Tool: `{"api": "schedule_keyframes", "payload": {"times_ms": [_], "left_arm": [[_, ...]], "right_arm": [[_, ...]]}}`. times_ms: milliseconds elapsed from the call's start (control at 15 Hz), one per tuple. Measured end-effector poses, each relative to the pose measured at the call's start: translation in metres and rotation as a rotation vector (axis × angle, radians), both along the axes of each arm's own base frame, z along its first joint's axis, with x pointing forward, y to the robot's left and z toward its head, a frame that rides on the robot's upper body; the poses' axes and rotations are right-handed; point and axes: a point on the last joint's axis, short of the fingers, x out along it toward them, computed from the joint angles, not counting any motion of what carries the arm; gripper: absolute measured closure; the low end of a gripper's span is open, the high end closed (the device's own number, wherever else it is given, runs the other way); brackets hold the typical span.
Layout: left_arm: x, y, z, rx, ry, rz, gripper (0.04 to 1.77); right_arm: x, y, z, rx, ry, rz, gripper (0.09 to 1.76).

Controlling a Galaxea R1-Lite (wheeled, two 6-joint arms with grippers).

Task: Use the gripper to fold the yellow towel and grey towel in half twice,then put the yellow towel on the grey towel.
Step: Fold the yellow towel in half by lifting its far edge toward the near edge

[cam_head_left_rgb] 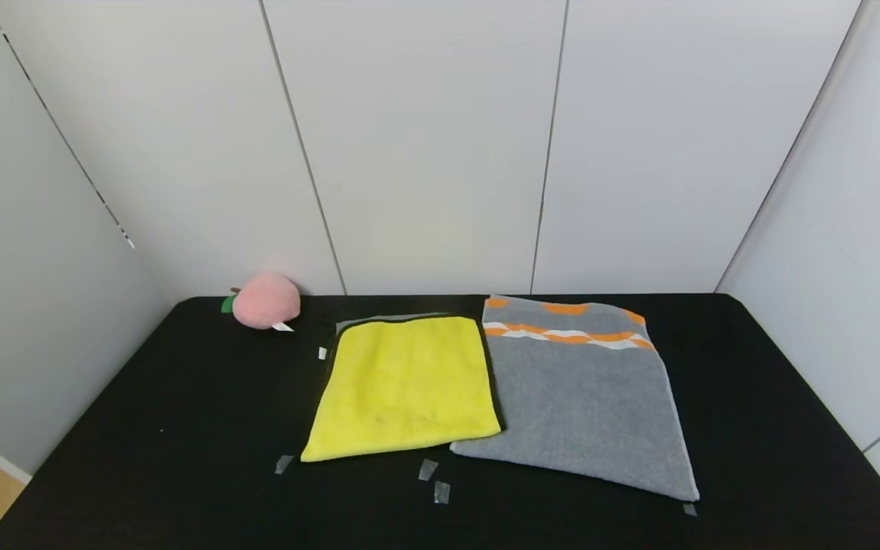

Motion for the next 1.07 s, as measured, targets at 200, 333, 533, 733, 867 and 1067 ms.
{"api": "schedule_keyframes", "payload": {"times_ms": [200,333,533,733,867,1067], "left_arm": [[-0.003,0.000,0.005,0.000,0.016,-0.001,0.09],[-0.007,0.000,0.010,0.001,0.037,-0.006,0.09],[-0.012,0.000,0.025,0.005,0.026,-0.012,0.09],[-0.009,0.000,0.045,0.010,0.045,-0.014,0.09],[-0.003,0.000,0.064,0.014,0.071,-0.023,0.09],[0.015,0.000,0.093,0.028,0.137,-0.047,0.09]], "right_arm": [[-0.002,0.000,0.008,0.001,-0.020,-0.004,0.14],[-0.004,0.000,0.022,0.002,-0.036,-0.004,0.14],[-0.004,0.000,0.053,0.003,-0.051,0.005,0.14],[0.004,0.001,0.086,0.001,-0.040,0.034,0.14],[0.013,0.001,0.105,0.001,-0.020,0.054,0.14],[0.036,0.001,0.130,-0.004,0.042,0.068,0.14]]}}
